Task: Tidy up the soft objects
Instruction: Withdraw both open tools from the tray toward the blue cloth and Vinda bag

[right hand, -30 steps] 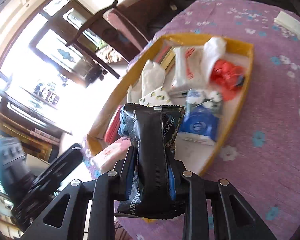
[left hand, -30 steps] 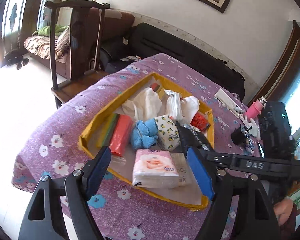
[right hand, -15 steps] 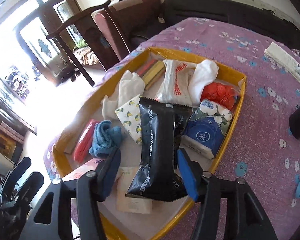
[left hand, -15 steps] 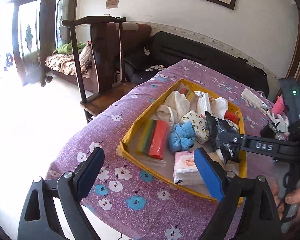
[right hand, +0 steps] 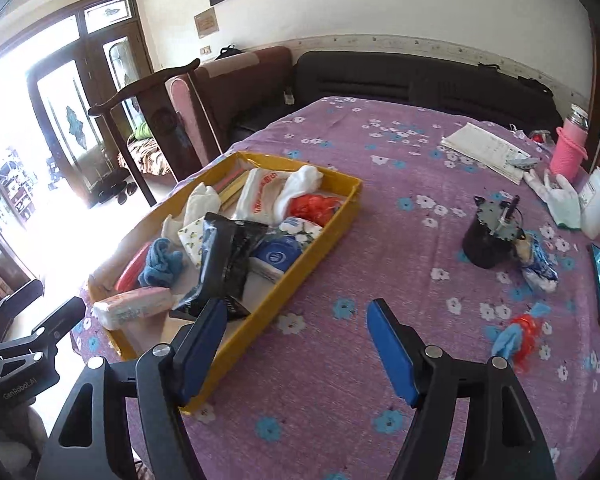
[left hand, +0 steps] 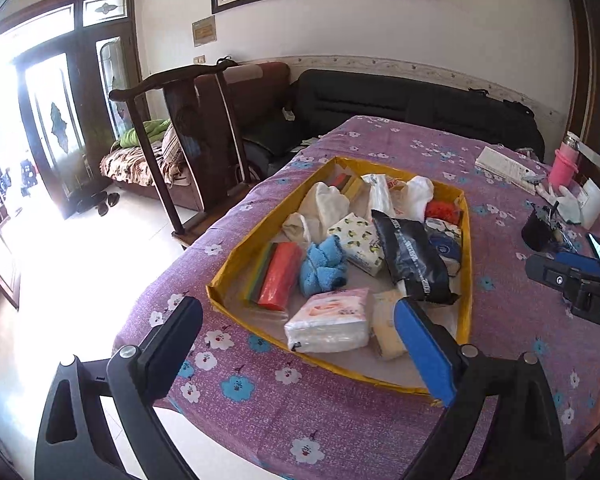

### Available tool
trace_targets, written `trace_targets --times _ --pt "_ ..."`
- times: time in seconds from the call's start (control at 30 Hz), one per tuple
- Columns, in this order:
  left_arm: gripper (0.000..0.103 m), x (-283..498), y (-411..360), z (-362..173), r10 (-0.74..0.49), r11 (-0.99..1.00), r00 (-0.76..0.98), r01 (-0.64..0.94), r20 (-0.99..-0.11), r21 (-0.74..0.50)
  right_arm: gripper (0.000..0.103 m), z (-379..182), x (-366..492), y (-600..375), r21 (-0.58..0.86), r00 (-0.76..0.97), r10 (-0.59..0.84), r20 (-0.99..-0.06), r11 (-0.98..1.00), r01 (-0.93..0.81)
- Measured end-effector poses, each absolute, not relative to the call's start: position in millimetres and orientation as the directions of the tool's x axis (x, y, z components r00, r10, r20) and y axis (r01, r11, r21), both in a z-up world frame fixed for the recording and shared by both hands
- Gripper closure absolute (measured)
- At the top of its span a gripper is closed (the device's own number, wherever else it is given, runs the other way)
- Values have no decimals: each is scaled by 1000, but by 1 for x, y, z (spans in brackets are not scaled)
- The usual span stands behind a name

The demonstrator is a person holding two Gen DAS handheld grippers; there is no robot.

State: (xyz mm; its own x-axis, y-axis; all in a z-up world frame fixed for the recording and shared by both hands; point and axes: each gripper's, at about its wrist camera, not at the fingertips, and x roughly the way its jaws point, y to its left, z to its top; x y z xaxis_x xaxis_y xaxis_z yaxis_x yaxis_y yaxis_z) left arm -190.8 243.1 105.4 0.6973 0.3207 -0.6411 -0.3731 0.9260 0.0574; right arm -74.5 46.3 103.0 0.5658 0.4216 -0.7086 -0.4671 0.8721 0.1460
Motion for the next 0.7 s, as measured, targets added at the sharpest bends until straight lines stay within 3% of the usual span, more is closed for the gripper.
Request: trace_targets --times 0.37,0.63,0.7 --pt "6 -174 175 108 273 960 702 -248 -658 133 25 97 -73 -70 218 629 358 -690 932 -291" --pt "7 -142 105 81 -106 994 643 62 -759 -86 25 82 -64 -168 211 667 214 -713 974 -87" --pt "7 -127 86 65 -154 988 598 102 -786 -117 25 80 -63 -194 226 669 186 -720 974 -27"
